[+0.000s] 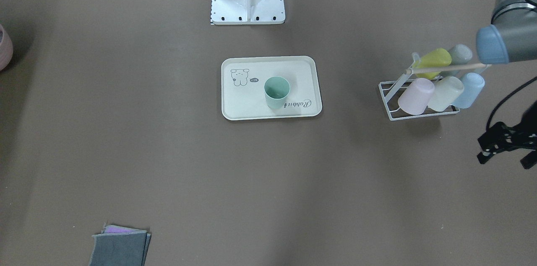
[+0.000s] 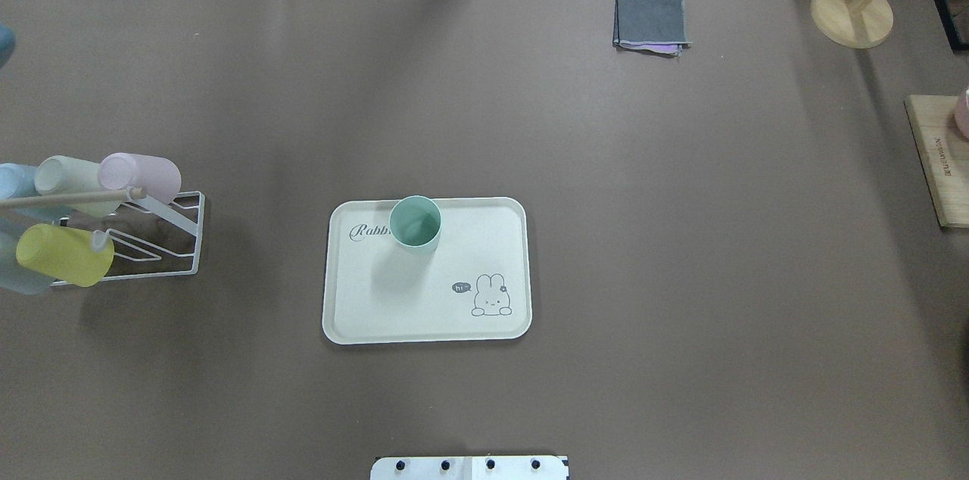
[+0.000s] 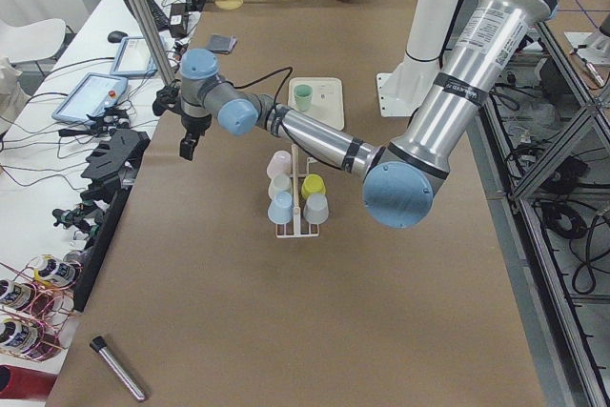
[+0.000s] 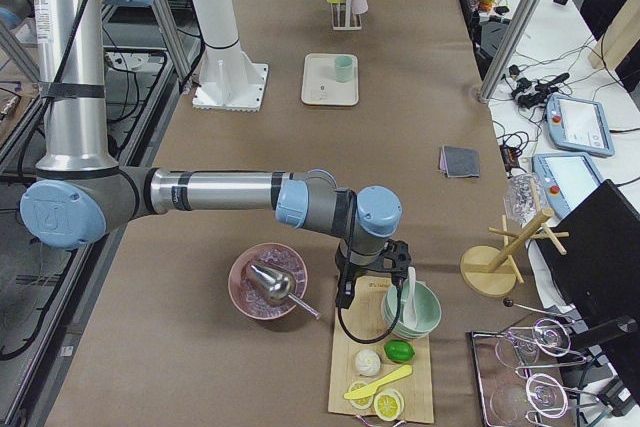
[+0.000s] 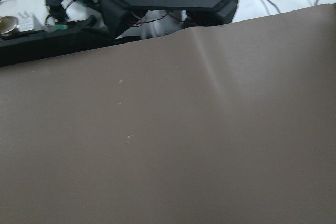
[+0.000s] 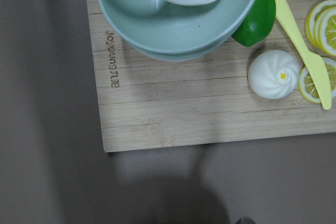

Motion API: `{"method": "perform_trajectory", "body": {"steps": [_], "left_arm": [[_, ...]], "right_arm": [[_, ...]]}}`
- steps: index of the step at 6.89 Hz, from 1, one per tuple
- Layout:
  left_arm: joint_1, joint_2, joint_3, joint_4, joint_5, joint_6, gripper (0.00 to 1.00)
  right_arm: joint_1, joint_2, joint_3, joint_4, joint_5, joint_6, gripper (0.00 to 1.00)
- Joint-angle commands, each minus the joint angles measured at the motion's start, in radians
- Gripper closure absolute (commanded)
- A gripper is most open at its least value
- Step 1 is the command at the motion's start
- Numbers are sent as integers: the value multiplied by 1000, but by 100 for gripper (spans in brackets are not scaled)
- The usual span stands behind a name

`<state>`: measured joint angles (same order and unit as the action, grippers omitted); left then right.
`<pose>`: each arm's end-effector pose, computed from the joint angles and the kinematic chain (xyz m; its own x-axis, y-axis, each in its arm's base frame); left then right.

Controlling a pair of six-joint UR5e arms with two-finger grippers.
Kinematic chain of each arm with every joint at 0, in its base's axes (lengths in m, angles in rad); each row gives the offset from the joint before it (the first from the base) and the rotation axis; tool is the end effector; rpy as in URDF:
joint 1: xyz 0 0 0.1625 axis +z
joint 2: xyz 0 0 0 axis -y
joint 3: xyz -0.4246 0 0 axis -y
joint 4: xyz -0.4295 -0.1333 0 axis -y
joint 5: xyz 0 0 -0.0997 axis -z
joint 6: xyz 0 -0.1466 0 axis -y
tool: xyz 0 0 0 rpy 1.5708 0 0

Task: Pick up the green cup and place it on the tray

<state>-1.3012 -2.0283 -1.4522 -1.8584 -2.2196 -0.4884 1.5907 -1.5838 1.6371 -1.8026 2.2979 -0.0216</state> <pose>0.1545 -0.7270 0.4368 0.6961 0.1226 -0.7074 0.1256 0.9493 0.2881 0.0458 -0.5012 0.6897 0.7449 0.1116 0.6578 -0.0035 0.9866 -0.1634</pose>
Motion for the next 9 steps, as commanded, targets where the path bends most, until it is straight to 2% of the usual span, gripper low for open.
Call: {"method": "perform_trajectory", "body": {"steps": [1,3,4,5,8,9], "left_arm": [[-90,-7,90,103,-54,91,2],[-154,-10,142,210,-98,201,2],[-189,-1,165,215,-98,246,2],[-210,49,155,228,-115,264,2],[-227,247,20,228,-135,313,2],[-227,284,10,217,-137,315,2]], "right_arm": [[0,-2,-2,0,0,-3,0],[2,-4,1,0,0,-1,0],[0,-5,1,0,0,8,0],[2,-4,0,-4,2,9,0],[3,-1,-3,-14,5,9,0],[5,1,-3,-14,5,8,0]]}}
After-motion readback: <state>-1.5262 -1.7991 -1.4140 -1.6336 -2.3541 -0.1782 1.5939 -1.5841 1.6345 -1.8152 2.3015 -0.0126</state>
